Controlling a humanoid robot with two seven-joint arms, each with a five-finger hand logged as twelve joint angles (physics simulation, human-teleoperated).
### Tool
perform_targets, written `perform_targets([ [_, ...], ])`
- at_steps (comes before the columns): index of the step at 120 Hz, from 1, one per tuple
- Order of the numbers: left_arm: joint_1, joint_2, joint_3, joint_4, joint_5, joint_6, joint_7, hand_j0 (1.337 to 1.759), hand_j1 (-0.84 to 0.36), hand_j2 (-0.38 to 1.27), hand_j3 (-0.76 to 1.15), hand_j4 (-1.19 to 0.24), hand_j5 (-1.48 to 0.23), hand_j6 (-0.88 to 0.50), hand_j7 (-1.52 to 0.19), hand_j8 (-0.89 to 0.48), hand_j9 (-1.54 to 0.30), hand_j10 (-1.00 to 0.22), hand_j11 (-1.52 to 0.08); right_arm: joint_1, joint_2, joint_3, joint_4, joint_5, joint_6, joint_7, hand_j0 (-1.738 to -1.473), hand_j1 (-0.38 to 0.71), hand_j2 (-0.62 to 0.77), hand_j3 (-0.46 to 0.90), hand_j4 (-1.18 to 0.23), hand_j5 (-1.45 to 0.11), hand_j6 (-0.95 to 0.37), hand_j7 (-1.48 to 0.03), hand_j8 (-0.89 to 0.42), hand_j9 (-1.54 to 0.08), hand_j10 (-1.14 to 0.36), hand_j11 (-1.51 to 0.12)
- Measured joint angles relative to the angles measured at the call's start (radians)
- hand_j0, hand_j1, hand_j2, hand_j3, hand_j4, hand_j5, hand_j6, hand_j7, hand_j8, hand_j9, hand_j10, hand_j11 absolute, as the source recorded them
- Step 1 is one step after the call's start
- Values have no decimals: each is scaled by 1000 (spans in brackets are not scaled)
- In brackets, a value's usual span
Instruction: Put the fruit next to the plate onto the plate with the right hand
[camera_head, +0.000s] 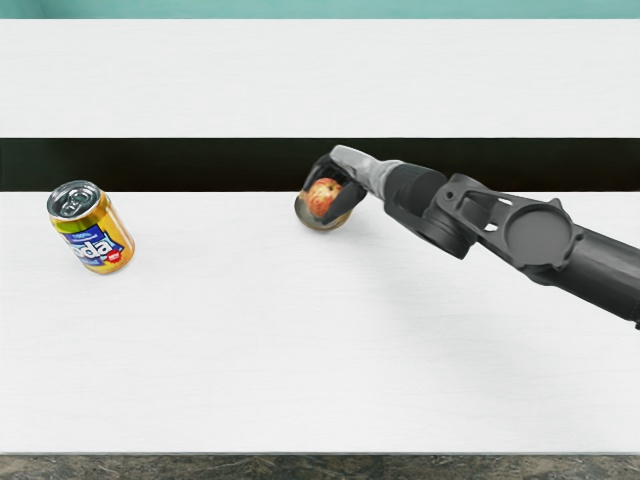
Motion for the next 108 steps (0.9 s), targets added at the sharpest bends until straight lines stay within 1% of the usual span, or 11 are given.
perform_targets([
  [15,0,0,0,0,0,0,0,1658,55,49,0,-245,-318,-245,-318,-245,-318,-245,-318,-1,1,1,-7,5,-4,8,-1656,243,89,0,-572,-797,-429,-776,-417,-793,-534,-792],
  [29,0,0,0,0,0,0,0,1658,55,49,0,-245,-318,-245,-318,-245,-318,-245,-318,-2,3,4,-16,8,-6,15,-1657,200,15,0,-502,-684,-422,-671,-413,-681,-481,-680],
  [43,0,0,0,0,0,0,0,1658,55,49,0,-245,-318,-245,-318,-245,-318,-245,-318,-2,5,5,-25,9,-7,28,-1658,147,-22,0,-439,-588,-394,-581,-389,-586,-427,-586],
  [63,0,0,0,0,0,0,0,1658,55,49,0,-245,-318,-245,-318,-245,-318,-245,-318,2,2,13,-27,11,-7,32,-1658,61,-41,0,-354,-467,-334,-464,-331,-466,-348,-466],
  [73,0,0,0,0,0,0,0,1658,55,49,0,-245,-318,-245,-318,-245,-318,-245,-318,6,-12,19,-23,39,-3,40,-1658,-24,-35,0,-279,-367,-266,-365,-265,-367,-276,-367],
  [83,0,0,0,0,0,0,0,1658,55,49,0,-245,-318,-245,-318,-245,-318,-245,-318,13,-52,25,3,86,3,52,-1658,-113,-26,0,-203,-266,-194,-264,-193,-266,-200,-266],
  [93,0,0,0,0,0,0,0,1658,55,49,0,-245,-318,-245,-318,-245,-318,-245,-318,15,-132,45,59,146,23,76,-1658,-173,-20,0,-151,-198,-146,-197,-145,-197,-149,-197],
  [100,0,0,0,0,0,0,0,1658,55,49,0,-245,-318,-245,-318,-245,-318,-245,-318,15,-187,60,85,206,68,103,-1658,-203,-17,0,-125,-164,-122,-163,-121,-164,-124,-164],
  [108,0,0,0,0,0,0,0,1658,55,49,0,-245,-318,-245,-318,-245,-318,-245,-318,6,-239,102,101,276,154,120,-1658,-229,-15,0,-103,-135,-101,-134,-100,-135,-102,-134],
])
